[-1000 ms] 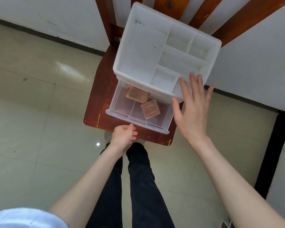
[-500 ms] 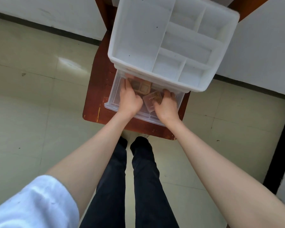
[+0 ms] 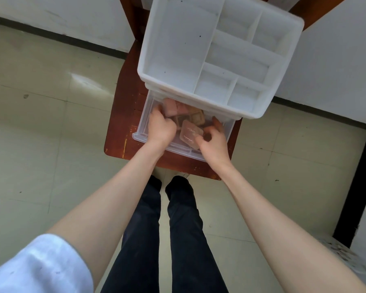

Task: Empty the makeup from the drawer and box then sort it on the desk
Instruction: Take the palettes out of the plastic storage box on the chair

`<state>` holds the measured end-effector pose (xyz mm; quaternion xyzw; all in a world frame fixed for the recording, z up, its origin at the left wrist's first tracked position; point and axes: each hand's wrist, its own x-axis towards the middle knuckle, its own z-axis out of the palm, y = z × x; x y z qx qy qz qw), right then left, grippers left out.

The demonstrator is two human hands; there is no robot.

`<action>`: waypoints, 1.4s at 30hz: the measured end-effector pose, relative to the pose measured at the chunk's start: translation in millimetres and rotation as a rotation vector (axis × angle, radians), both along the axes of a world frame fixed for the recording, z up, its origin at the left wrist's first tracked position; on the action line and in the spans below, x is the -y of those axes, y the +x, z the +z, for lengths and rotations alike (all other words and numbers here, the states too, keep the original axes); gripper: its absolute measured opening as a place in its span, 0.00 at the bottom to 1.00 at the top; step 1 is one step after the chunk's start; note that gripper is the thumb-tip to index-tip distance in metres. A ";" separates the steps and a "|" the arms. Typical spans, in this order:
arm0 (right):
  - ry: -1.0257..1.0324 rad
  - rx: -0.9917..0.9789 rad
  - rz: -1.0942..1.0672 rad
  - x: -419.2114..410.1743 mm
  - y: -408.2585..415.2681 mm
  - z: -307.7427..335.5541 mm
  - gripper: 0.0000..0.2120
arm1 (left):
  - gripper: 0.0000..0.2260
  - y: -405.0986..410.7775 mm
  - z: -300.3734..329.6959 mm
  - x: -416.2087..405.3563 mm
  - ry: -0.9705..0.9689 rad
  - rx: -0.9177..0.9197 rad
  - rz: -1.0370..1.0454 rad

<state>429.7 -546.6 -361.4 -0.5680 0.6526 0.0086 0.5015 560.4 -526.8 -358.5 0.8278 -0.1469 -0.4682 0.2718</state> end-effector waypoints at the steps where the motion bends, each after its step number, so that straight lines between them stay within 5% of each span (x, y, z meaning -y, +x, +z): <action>1: 0.028 0.039 0.037 2.1 0.9 0.5 0.08 | 0.18 0.2 -2.6 1.6 -0.028 -0.077 0.050; 6: 0.159 0.143 0.002 7.4 3.7 6.4 0.08 | 0.17 -1.6 -20.4 4.5 -0.005 -0.326 0.291; 10: 0.140 0.116 0.019 1.1 -2.9 4.5 0.02 | 0.21 -2.9 -30.6 -1.4 0.097 -0.368 0.299; 21: 0.161 0.274 -0.095 -19.9 -20.7 34.8 0.06 | 0.15 1.8 8.5 -13.1 0.034 -0.287 0.238; 24: 0.210 0.322 -0.317 -33.6 -30.5 42.1 0.04 | 0.16 6.7 28.2 -46.7 -0.094 -0.414 0.345; 30: 0.502 0.589 -1.142 -44.0 -52.3 46.6 0.07 | 0.09 23.1 37.5 -89.9 -0.243 -0.744 0.984; 33: 0.607 0.607 -1.454 -38.4 -61.2 44.8 0.14 | 0.12 24.1 37.9 -92.0 -0.267 -0.827 1.138; 42: 0.694 0.864 -1.641 -15.1 -55.4 63.0 0.14 | 0.15 32.2 31.3 -72.7 -0.376 -0.988 1.122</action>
